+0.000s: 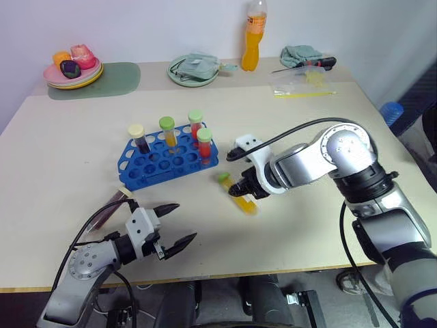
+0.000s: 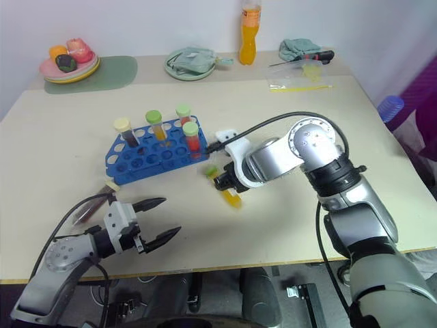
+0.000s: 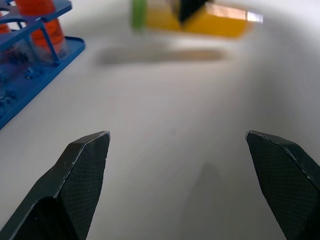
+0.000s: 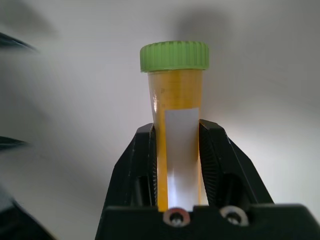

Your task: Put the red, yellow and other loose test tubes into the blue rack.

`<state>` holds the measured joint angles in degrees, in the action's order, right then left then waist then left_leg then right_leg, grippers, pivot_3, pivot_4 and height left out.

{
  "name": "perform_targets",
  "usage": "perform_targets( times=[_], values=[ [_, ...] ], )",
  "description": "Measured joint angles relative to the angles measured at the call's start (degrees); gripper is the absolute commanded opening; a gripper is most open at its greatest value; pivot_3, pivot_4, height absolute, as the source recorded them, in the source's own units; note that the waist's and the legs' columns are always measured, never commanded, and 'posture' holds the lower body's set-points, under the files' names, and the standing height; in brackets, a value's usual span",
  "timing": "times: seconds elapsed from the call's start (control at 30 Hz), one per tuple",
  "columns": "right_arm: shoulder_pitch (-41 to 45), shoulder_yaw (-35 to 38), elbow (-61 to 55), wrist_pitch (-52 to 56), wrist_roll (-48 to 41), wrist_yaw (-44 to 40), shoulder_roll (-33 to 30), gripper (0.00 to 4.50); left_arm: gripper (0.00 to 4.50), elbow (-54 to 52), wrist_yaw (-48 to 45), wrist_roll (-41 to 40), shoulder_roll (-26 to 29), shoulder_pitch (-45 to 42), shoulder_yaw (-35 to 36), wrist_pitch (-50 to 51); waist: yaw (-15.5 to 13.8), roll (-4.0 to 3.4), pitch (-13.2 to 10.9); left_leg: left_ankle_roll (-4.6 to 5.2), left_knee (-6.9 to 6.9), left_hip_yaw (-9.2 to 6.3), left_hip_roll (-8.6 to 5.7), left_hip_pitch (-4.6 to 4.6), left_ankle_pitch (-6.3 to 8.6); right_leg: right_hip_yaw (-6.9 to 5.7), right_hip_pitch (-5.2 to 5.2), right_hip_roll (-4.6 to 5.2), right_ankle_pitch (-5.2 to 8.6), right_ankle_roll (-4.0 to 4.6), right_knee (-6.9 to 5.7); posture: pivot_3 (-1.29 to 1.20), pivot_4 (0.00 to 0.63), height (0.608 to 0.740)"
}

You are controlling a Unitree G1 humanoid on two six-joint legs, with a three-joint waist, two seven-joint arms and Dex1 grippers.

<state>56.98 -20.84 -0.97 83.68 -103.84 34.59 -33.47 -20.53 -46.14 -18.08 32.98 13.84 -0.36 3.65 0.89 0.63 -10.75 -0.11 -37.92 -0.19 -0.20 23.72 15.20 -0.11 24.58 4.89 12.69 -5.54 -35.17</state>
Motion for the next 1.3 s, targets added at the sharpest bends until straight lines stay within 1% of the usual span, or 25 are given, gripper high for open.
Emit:
perform_targets(
  times=[0.07, 0.1, 0.13, 0.2, 0.23, 0.27, 0.33, 0.37, 0.4, 0.43, 0.5, 0.63, 0.7, 0.8, 1.03, 1.3],
  values=[
    [-2.0, 4.1, -6.4, -3.6, 3.2, -6.1, 0.2, 0.7, 4.5, -0.4, 1.1, -0.2, -0.5, 0.1, 1.1, 0.6, -0.1, 0.02, 0.0, 0.02, -0.01, -0.02, 0.02, 0.02, 0.01, -0.01, 0.0, -0.05, 0.0, -0.02, 0.01, 0.0, 0.15, 0.74],
    [-4.1, 6.2, -11.8, -7.4, 8.1, -12.4, 0.3, 0.7, 4.5, -0.7, 2.1, -0.7, -1.1, 0.2, 1.9, 1.1, -0.2, 0.01, 0.0, 0.03, -0.02, -0.03, 0.03, 0.05, 0.02, -0.01, 0.0, -0.07, -0.01, -0.04, 0.04, 0.0, 0.15, 0.74],
    [-5.1, 6.9, -15.3, -10.1, 11.8, -16.9, 0.4, 0.7, 4.5, -1.0, 2.7, -1.0, -1.4, 0.5, 2.3, 1.4, -0.1, 0.01, 0.0, 0.05, -0.03, -0.03, 0.03, 0.05, 0.03, -0.01, 0.0, -0.09, 0.01, -0.07, 0.03, 0.0, 0.15, 0.74],
    [-8.0, 6.2, -23.3, -19.6, 24.7, -30.0, 0.0, 0.7, 4.5, -2.0, 4.3, -1.9, -2.5, 1.2, 3.6, 2.4, -0.1, 0.04, 0.0, 0.05, -0.04, -0.03, 0.04, 0.04, 0.03, -0.02, 0.0, -0.12, 0.02, -0.09, 0.04, 0.0, 0.15, 0.74],
    [-9.1, 4.9, -25.1, -24.2, 30.6, -34.6, 0.0, 0.7, 4.5, -2.4, 5.1, -2.5, -3.1, 1.2, 4.0, 2.7, -0.1, 0.04, 0.0, 0.05, -0.05, -0.02, 0.04, 0.02, 0.03, -0.02, 0.0, -0.13, 0.03, -0.1, 0.02, 0.0, 0.15, 0.74],
    [-10.5, 2.2, -26.0, -30.8, 38.6, -39.6, 0.4, 0.7, 4.5, -2.9, 6.3, -3.2, -4.3, 1.3, 4.8, 3.3, 0.0, 0.06, 0.0, 0.05, -0.06, -0.01, 0.07, -0.01, 0.03, -0.02, -0.02, -0.15, 0.04, -0.11, 0.02, 0.0, 0.15, 0.74],
    [-13.4, -2.5, -24.2, -41.0, 51.2, -45.6, 3.5, 0.7, 4.5, -3.4, 8.8, -3.9, -6.3, 1.1, 6.0, 3.6, 0.0, 0.07, 0.0, 0.05, -0.08, -0.01, 0.09, -0.06, 0.03, -0.01, -0.04, -0.19, 0.04, -0.1, -0.02, 0.0, 0.15, 0.74],
    [-14.0, -3.7, -23.1, -43.7, 54.1, -46.8, 4.6, 0.7, 4.5, -3.4, 9.7, -3.8, -6.9, 1.2, 6.4, 3.6, 0.1, 0.07, 0.0, 0.05, -0.07, 0.0, 0.09, -0.08, 0.03, -0.01, -0.04, -0.21, 0.04, -0.1, -0.03, 0.0, 0.15, 0.74],
    [-15.3, -5.0, -18.9, -49.8, 60.3, -48.6, 9.1, 0.7, 4.5, -3.7, 12.8, -3.3, -9.0, 1.2, 7.7, 3.5, 0.2, 0.08, 0.1, 0.05, -0.06, 0.03, 0.13, -0.13, 0.03, 0.02, -0.06, -0.25, 0.03, -0.11, -0.07, 0.0, 0.15, 0.74],
    [-15.7, -5.7, -14.7, -54.3, 64.6, -49.5, 12.9, 0.7, 4.5, -4.3, 15.6, -2.5, -10.9, 1.2, 8.4, 3.5, 0.3, 0.07, 0.0, 0.04, -0.06, 0.03, 0.13, -0.14, 0.02, 0.02, -0.05, -0.27, -0.04, -0.22, -0.1, 0.0, 0.15, 0.74],
    [-15.6, -6.2, -8.4, -61.3, 70.8, -51.5, 18.0, 0.7, 4.5, -5.5, 19.5, -0.8, -12.8, 1.6, 9.1, 3.3, 0.1, 0.09, 0.1, 0.04, -0.06, 0.0, 0.12, -0.14, 0.02, 0.02, -0.04, -0.26, -0.08, -0.29, -0.17, 0.0, 0.15, 0.74],
    [-14.6, -6.2, 4.3, -71.4, 79.6, -54.2, 26.9, 0.7, 4.5, -8.5, 26.2, 2.9, -16.1, 3.1, 9.1, 4.0, -0.3, 0.08, 0.1, 0.02, -0.04, -0.02, 0.06, -0.14, 0.02, 0.02, -0.06, -0.19, -0.05, -0.2, -0.16, 0.0, 0.15, 0.74],
    [-14.2, -6.1, 9.3, -74.8, 82.7, -55.6, 29.9, 0.7, 4.5, -10.2, 29.1, 3.8, -17.5, 2.1, 9.1, 5.5, -0.3, 0.09, 0.1, 0.0, -0.05, -0.05, 0.04, -0.14, 0.01, 0.01, -0.08, -0.17, 0.01, -0.08, -0.17, 0.0, 0.15, 0.74],
    [-14.0, -5.4, 15.7, -78.9, 85.8, -57.5, 33.6, 0.7, 4.5, -12.9, 31.8, 4.1, -18.0, 0.0, 9.0, 8.1, -0.1, 0.09, 0.1, -0.02, -0.04, -0.06, 0.04, -0.16, 0.01, 0.01, -0.07, -0.18, 0.0, -0.08, -0.19, 0.0, 0.15, 0.74],
    [-14.0, -1.8, 26.1, -84.4, 91.3, -59.0, 36.7, 0.7, 4.5, -16.7, 33.8, 3.7, -18.0, -0.6, 9.0, 12.7, 0.1, 0.08, 0.1, -0.03, -0.01, -0.06, 0.05, -0.17, 0.01, 0.01, -0.05, -0.18, 0.01, -0.07, -0.23, 0.0, 0.15, 0.74],
    [-14.1, 1.8, 30.3, -86.7, 94.6, -59.5, 38.9, 0.7, 4.5, -15.9, 31.5, 3.3, -17.9, 0.1, 9.0, 12.3, 0.1, 0.08, 0.1, -0.04, -0.01, -0.06, 0.05, -0.18, 0.01, 0.01, -0.04, -0.18, 0.01, -0.05, -0.23, 0.0, 0.15, 0.74]
  ],
)
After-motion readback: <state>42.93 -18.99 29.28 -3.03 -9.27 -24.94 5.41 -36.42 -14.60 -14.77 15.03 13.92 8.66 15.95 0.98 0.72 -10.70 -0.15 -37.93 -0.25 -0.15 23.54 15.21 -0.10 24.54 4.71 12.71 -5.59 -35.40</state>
